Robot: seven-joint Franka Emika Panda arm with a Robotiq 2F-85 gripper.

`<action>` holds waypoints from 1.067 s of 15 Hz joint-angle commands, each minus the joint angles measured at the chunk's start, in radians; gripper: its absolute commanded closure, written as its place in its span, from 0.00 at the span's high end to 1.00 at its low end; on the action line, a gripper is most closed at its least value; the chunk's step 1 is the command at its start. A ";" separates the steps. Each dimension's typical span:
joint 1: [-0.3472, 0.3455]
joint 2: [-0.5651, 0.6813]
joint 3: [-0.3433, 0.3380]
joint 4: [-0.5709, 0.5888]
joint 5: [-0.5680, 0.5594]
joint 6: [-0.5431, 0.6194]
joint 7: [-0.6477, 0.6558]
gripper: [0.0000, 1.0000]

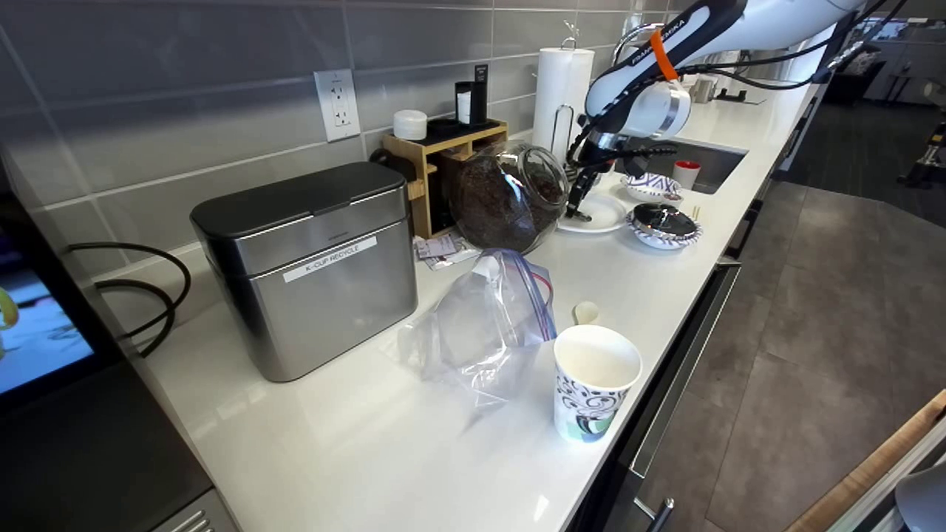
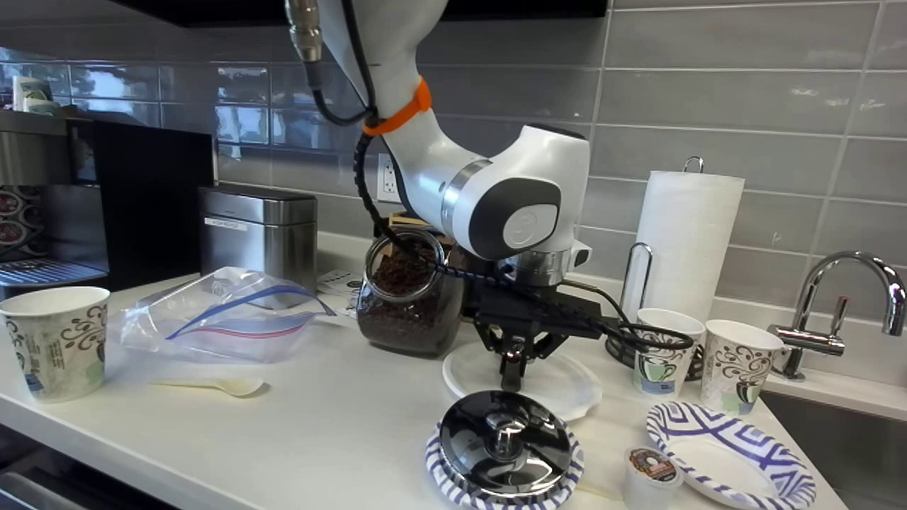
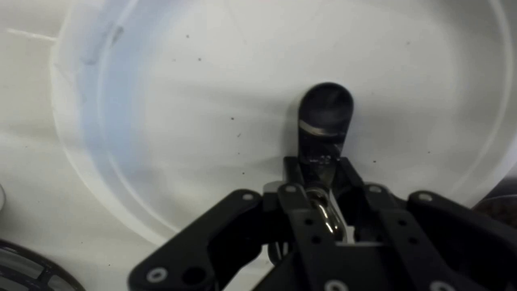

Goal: Put the spoon in the glass container

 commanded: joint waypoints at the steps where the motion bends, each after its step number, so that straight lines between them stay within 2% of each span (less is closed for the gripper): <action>1: -0.008 -0.006 0.007 -0.007 0.006 0.015 -0.003 0.06; 11: -0.047 -0.084 0.040 -0.104 0.036 0.122 -0.033 0.06; 16: -0.094 -0.151 0.081 -0.152 0.086 0.109 -0.096 0.06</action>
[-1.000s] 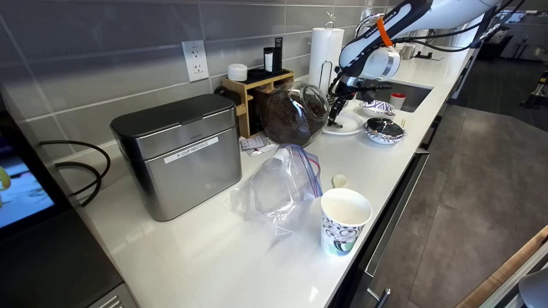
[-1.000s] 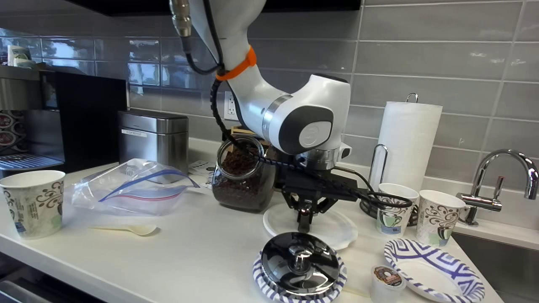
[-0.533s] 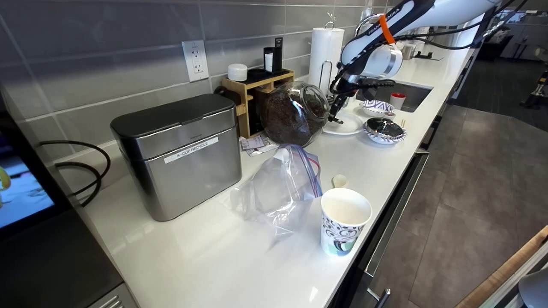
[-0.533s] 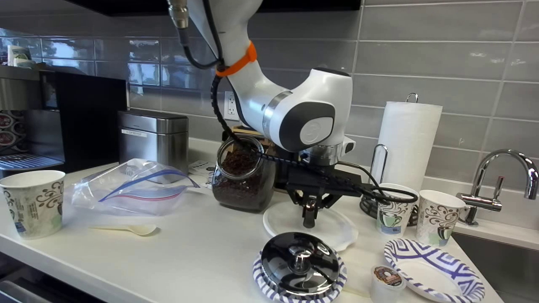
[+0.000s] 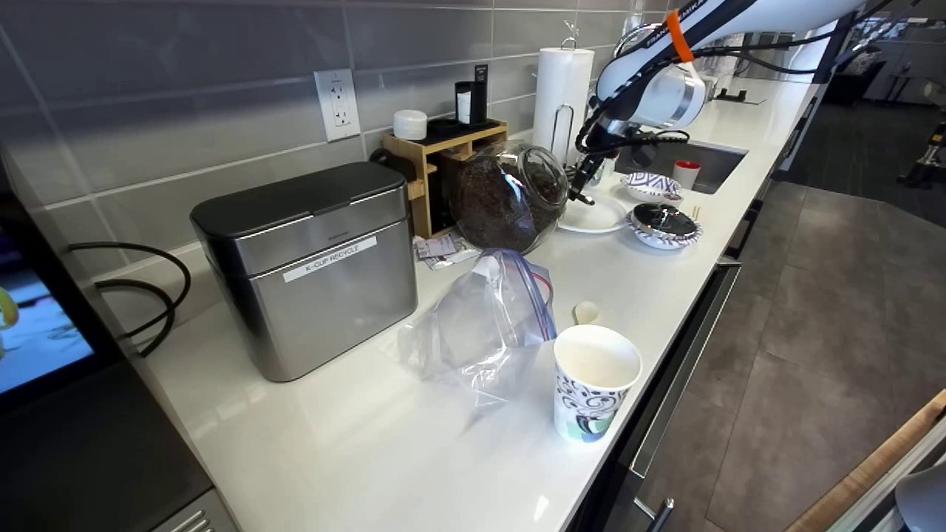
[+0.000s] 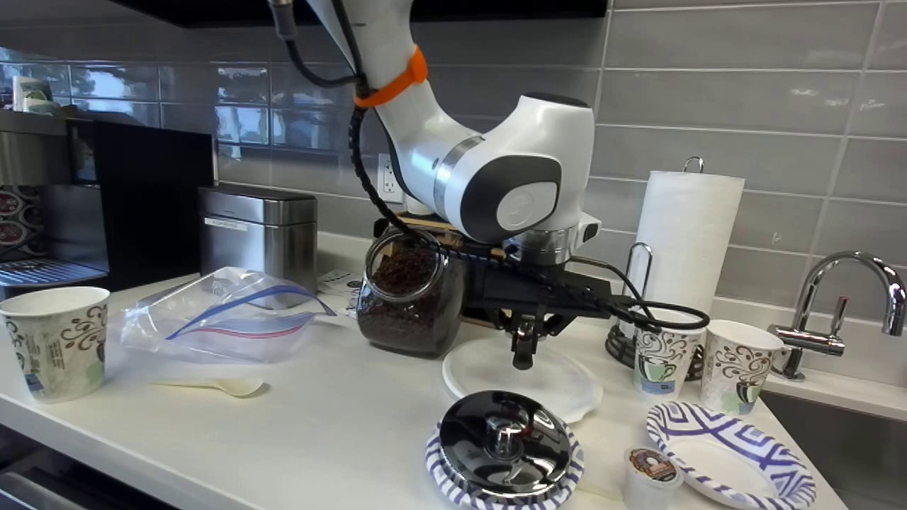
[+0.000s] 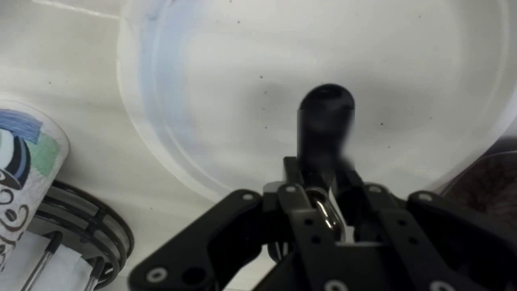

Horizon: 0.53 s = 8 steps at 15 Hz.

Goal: Put the spoon in the glass container

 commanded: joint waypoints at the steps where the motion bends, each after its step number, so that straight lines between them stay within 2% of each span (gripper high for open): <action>1: -0.051 -0.098 0.044 -0.093 0.062 -0.002 -0.082 0.06; 5: -0.088 -0.190 0.070 -0.154 0.144 -0.042 -0.198 0.06; 8: -0.085 -0.263 0.051 -0.198 0.211 -0.111 -0.283 0.06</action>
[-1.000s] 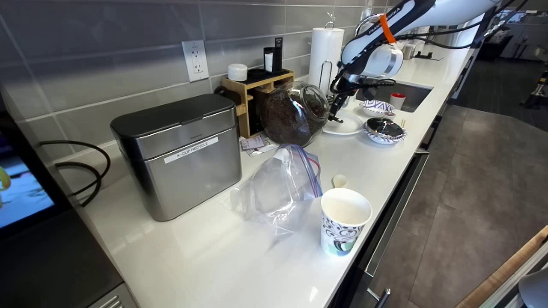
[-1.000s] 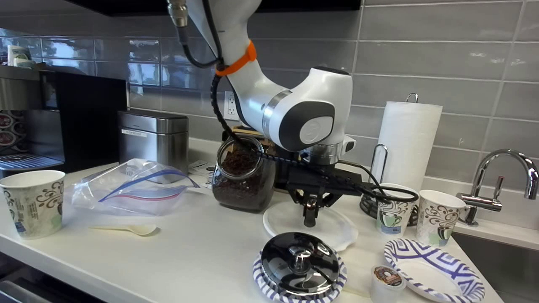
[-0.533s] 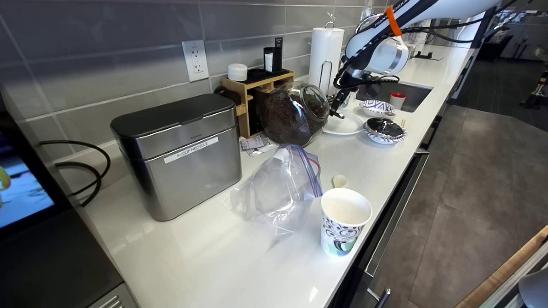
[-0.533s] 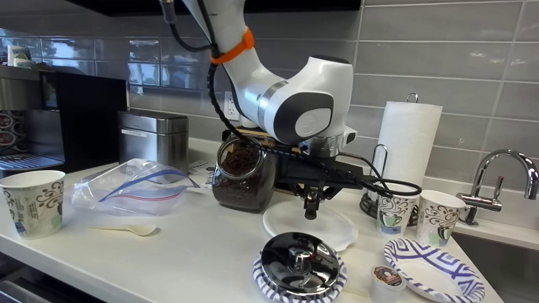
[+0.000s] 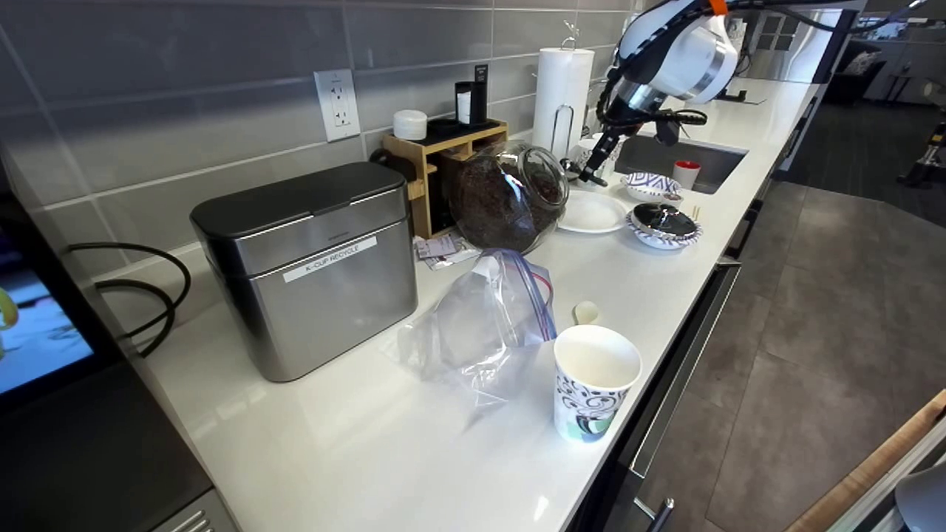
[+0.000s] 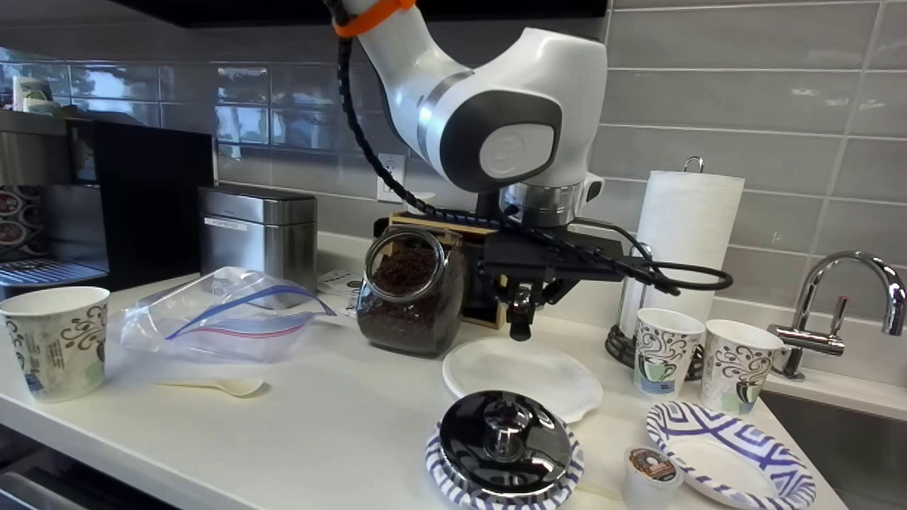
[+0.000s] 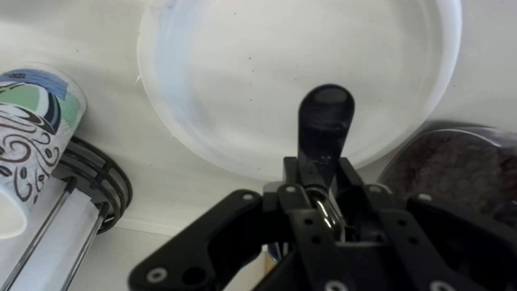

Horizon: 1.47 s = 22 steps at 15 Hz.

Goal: Put the spoon in the glass container

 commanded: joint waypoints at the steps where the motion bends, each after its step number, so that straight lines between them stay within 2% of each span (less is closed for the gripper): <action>1: -0.008 -0.122 -0.014 -0.098 0.097 -0.092 -0.119 0.06; 4: 0.015 -0.198 -0.057 -0.154 0.156 -0.170 -0.200 0.06; 12: 0.120 -0.335 -0.188 -0.246 0.163 -0.359 -0.372 0.06; 16: 0.179 -0.357 -0.222 -0.238 0.148 -0.410 -0.399 0.06; 22: 0.249 -0.315 -0.223 -0.161 0.155 -0.465 -0.402 0.06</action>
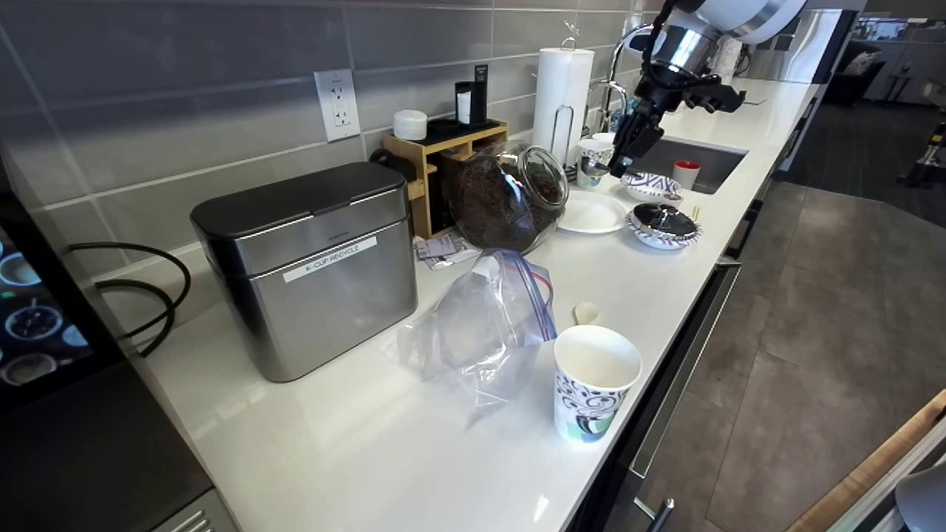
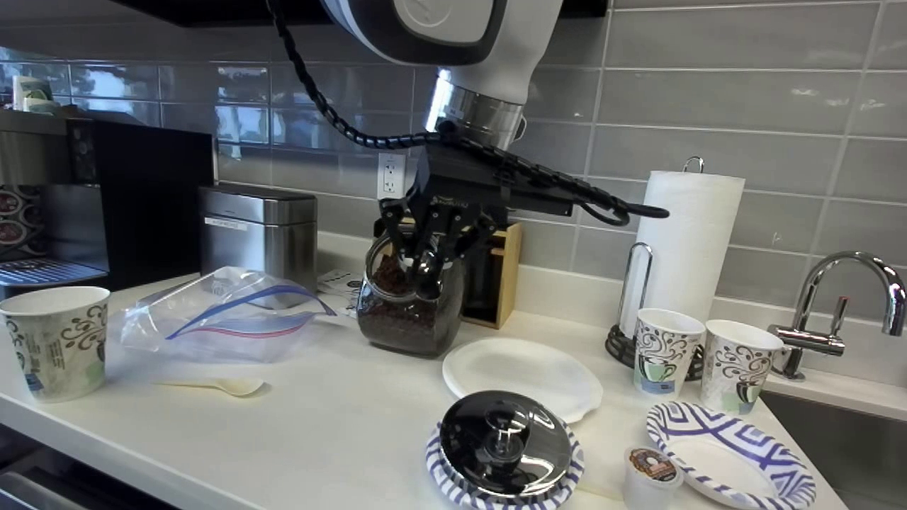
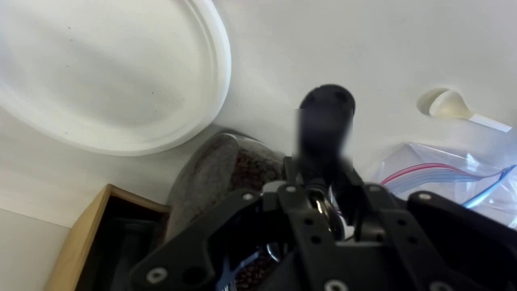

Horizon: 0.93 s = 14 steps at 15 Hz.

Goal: Put the spoon in the glass container

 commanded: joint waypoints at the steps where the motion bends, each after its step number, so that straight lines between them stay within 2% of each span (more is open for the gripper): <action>1: 0.049 0.033 -0.014 0.056 0.014 -0.062 -0.010 0.06; 6: 0.088 0.097 0.000 0.122 -0.002 -0.046 0.067 0.06; 14: 0.109 0.170 0.022 0.183 -0.013 -0.035 0.254 0.06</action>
